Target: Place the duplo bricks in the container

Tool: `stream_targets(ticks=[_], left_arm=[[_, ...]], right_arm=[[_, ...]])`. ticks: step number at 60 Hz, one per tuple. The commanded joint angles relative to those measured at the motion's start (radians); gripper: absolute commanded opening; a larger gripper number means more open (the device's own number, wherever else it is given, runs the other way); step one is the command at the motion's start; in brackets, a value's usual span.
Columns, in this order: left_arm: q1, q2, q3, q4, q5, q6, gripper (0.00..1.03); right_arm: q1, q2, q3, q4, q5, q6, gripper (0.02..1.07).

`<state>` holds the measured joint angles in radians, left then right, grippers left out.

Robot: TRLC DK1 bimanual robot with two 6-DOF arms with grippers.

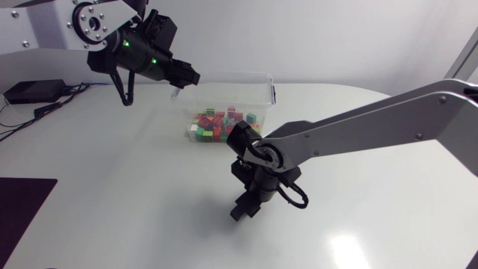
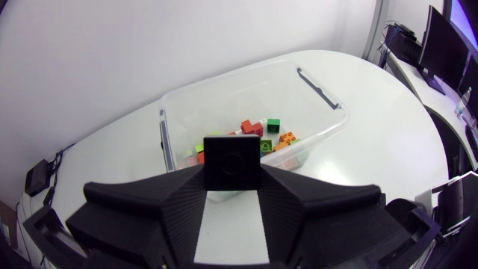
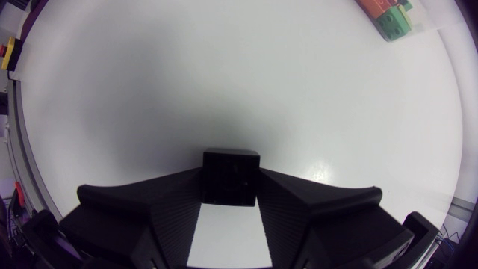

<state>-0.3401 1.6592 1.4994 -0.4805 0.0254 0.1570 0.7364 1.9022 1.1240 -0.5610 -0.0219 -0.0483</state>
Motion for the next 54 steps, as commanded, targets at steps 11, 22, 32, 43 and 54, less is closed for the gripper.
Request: stream_targets(ticks=[11,22,32,43,54], left_arm=[[0.007,0.117,0.105,0.085,0.025,-0.002,0.37],[0.001,0.234,0.214,0.094,0.025,-0.004,0.38],[0.001,0.346,0.320,0.088,0.024,0.001,0.43],[0.009,0.412,0.366,0.049,0.019,0.033,0.99],[0.032,0.324,0.265,0.049,0.019,0.073,0.99]], right_arm=[[-0.038,-0.114,0.016,-0.085,0.007,0.013,0.32],[-0.115,-0.235,0.085,-0.145,0.008,-0.009,0.33],[-0.157,-0.272,0.169,-0.178,0.007,-0.025,0.33],[-0.175,-0.288,0.286,-0.177,0.008,-0.025,0.33],[-0.193,-0.253,0.415,-0.140,0.007,-0.028,0.33]])
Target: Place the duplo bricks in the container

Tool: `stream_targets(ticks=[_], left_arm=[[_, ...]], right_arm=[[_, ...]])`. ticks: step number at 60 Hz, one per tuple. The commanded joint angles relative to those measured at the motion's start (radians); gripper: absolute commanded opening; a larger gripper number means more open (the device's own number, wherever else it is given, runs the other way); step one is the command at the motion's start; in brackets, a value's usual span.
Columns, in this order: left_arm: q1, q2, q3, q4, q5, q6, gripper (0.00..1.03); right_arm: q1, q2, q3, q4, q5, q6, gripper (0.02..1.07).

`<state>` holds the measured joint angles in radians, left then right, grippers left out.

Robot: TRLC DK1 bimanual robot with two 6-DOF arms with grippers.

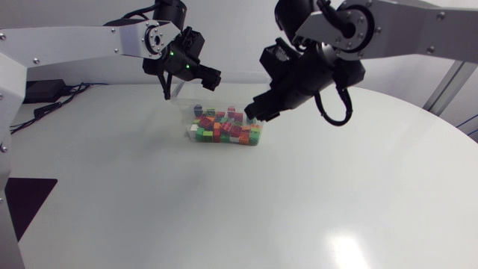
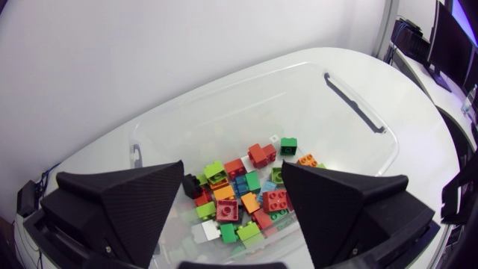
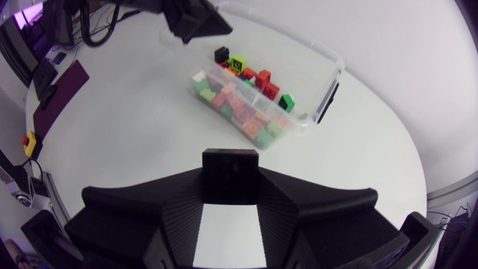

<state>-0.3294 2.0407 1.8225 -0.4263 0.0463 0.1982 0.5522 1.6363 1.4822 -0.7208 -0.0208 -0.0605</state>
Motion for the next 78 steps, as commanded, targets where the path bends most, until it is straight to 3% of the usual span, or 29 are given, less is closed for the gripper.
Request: stream_targets(ticks=[1,25,49,51,55,58,69,78], left_arm=[[0.026,-0.071,-0.074,-0.005,-0.002,0.033,0.99],[0.084,-0.485,-0.520,0.035,0.009,0.153,0.99],[0.089,-0.760,-0.793,0.086,0.020,0.179,0.99],[0.089,-0.780,-0.812,0.086,0.020,0.181,0.99],[0.087,-0.830,-0.867,0.103,0.020,0.185,0.99],[0.087,-0.866,-0.898,0.116,0.020,0.185,0.99],[0.096,-1.021,-1.017,0.167,0.018,0.184,0.99],[0.159,-1.151,-1.086,0.198,0.018,0.170,0.99]], right_arm=[[-0.009,0.016,0.064,0.027,0.007,-0.016,0.33],[-0.018,0.198,0.222,0.235,0.016,-0.012,0.33],[-0.017,0.385,0.322,0.386,0.038,-0.025,0.35],[-0.017,0.408,0.342,0.386,0.041,-0.025,0.41],[-0.012,0.454,0.375,0.386,0.059,-0.030,0.82],[-0.009,0.476,0.391,0.386,0.074,-0.038,1.03],[-0.009,0.462,0.391,0.386,0.101,-0.053,1.03],[-0.028,0.346,0.293,0.417,0.128,-0.070,1.03]])
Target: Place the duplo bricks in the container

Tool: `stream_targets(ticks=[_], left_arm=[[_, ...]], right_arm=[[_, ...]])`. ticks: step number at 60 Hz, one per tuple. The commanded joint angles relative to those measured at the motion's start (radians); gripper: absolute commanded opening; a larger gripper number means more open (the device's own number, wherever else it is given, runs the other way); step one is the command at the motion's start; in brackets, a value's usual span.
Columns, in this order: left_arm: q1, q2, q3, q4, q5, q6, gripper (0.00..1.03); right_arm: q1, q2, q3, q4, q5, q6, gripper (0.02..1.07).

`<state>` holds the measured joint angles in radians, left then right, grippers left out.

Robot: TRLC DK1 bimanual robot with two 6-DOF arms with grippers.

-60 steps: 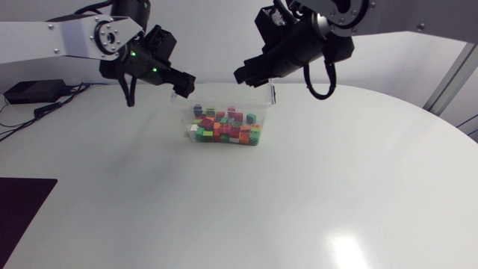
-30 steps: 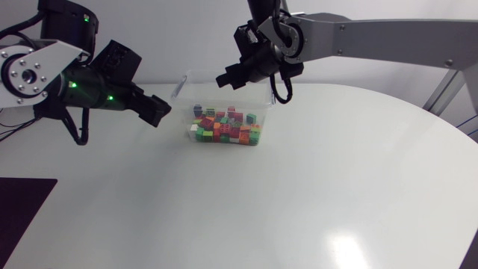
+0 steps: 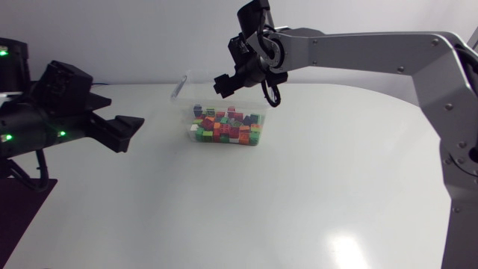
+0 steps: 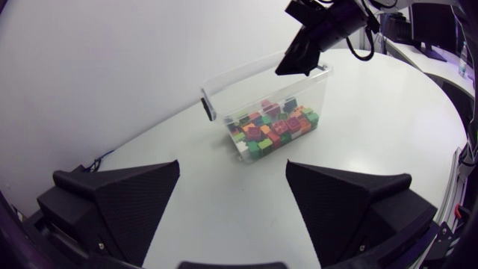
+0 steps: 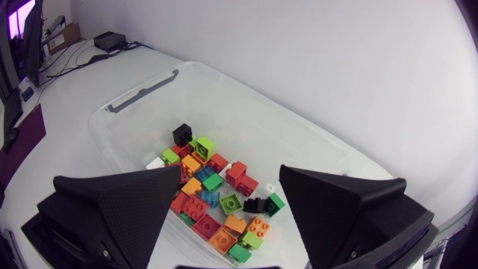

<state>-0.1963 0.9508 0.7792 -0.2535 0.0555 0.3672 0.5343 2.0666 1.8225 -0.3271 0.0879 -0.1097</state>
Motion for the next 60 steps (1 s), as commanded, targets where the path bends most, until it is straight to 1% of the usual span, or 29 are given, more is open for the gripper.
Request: stream_targets(ticks=[1,6,13,16,20,30,38,48,54,60], left_arm=[[0.032,-0.070,-0.047,0.030,0.010,0.001,0.99],[0.074,-0.127,-0.072,0.042,0.010,-0.002,0.99],[0.118,-0.227,-0.120,0.068,0.010,-0.014,0.99],[0.124,-0.265,-0.139,0.068,0.010,-0.014,0.99],[0.127,-0.307,-0.159,0.060,0.009,-0.013,0.99],[0.136,-0.399,-0.199,0.057,0.009,-0.004,0.99],[0.126,-0.477,-0.227,0.053,0.009,-0.002,0.99],[0.127,-0.544,-0.248,0.054,0.010,-0.016,0.99],[0.129,-0.589,-0.273,0.056,0.010,-0.025,0.99],[0.133,-0.623,-0.301,0.063,0.010,-0.037,0.99]], right_arm=[[-0.013,-0.100,-0.060,0.028,0.023,-0.021,1.03],[-0.036,-0.189,-0.134,0.045,0.035,-0.022,1.03],[-0.056,-0.369,-0.292,0.103,0.105,-0.027,1.03],[-0.059,-0.454,-0.377,0.140,0.145,-0.027,1.03],[-0.059,-0.563,-0.488,0.178,0.158,-0.030,1.03],[-0.077,-0.766,-0.684,0.183,0.214,-0.054,1.03],[-0.129,-0.945,-0.824,0.183,0.230,-0.073,1.03],[-0.171,-1.159,-0.947,0.172,0.243,-0.093,1.03],[-0.194,-1.263,-1.008,0.145,0.245,-0.094,1.03],[-0.244,-1.375,-1.089,0.140,0.243,-0.119,1.03]])
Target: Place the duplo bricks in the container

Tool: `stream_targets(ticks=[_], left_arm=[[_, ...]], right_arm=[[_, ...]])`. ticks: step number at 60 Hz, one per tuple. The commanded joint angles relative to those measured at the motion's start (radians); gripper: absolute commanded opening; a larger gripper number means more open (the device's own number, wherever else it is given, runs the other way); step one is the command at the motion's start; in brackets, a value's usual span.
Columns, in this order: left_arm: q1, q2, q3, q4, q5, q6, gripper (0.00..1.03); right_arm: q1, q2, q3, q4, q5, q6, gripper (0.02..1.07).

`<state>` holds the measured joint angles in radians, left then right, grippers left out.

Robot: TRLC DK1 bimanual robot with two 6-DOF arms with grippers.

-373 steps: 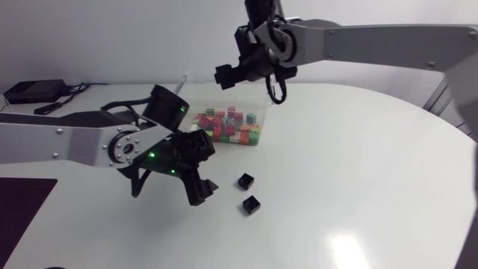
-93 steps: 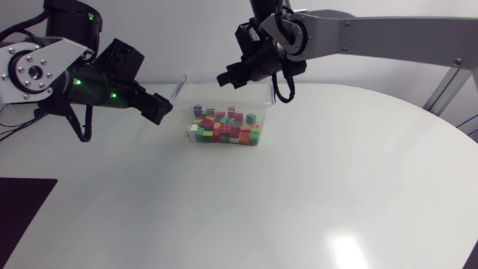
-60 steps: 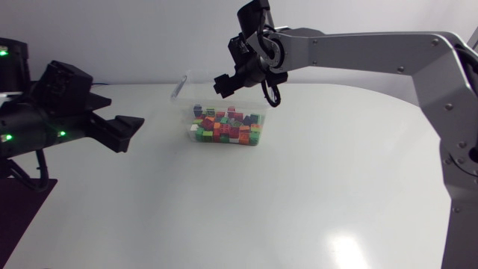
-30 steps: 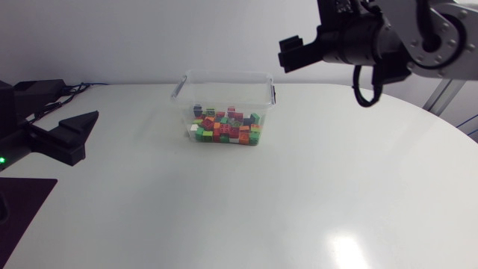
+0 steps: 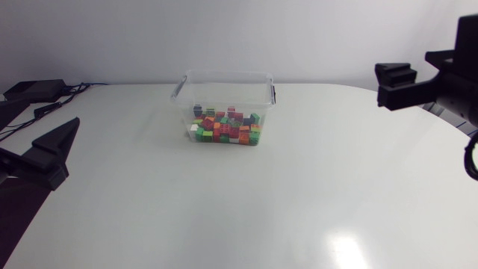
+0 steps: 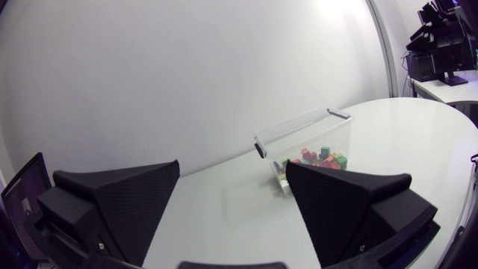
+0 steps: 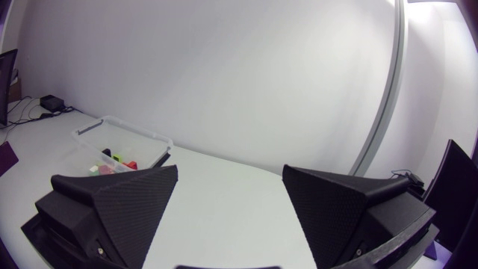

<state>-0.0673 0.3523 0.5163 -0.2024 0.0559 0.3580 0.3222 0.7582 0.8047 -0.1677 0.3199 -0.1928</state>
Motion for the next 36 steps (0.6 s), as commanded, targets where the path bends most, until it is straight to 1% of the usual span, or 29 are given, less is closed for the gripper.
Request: stream_targets(ticks=[1,9,23,36], left_arm=[[0.006,-0.030,-0.044,0.012,0.010,-0.034,0.99],[0.018,-0.102,-0.096,0.027,0.010,-0.076,0.99],[0.052,-0.154,-0.171,0.088,0.008,-0.080,0.99],[0.056,-0.204,-0.259,0.117,-0.008,-0.151,0.99]], right_arm=[[-0.038,-0.082,-0.081,-0.021,0.013,-0.037,1.03],[-0.069,-0.224,-0.173,-0.030,0.011,-0.071,1.03],[-0.096,-0.446,-0.310,-0.057,0.010,-0.111,1.03],[-0.154,-0.526,-0.436,0.000,-0.074,-0.034,1.03]])
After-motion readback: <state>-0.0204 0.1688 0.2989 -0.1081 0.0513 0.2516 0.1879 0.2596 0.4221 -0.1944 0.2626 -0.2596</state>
